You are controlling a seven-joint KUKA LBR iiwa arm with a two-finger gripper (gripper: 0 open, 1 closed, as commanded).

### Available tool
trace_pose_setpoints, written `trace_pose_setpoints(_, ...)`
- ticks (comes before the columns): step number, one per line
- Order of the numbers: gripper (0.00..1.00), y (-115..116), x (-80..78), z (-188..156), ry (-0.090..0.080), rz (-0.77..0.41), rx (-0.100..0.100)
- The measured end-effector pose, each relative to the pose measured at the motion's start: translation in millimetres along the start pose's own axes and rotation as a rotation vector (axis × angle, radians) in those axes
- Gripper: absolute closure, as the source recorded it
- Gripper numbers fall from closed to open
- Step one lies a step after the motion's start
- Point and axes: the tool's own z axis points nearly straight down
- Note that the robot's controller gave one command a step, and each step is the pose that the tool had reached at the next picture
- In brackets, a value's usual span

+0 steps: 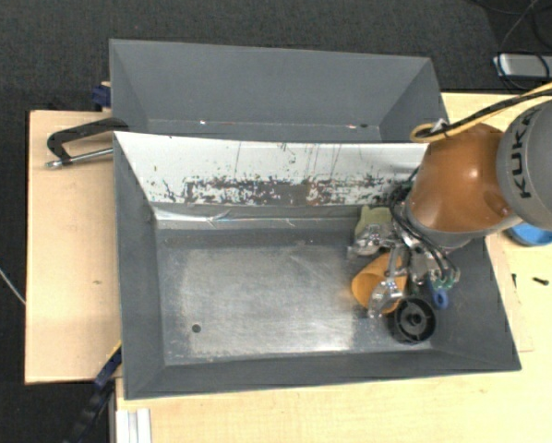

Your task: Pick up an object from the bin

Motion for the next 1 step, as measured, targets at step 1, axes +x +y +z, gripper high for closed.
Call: trace_pose_setpoints(1, 1.0, 5.0, -2.1, -1.7, -0.005, -0.003, -0.004)
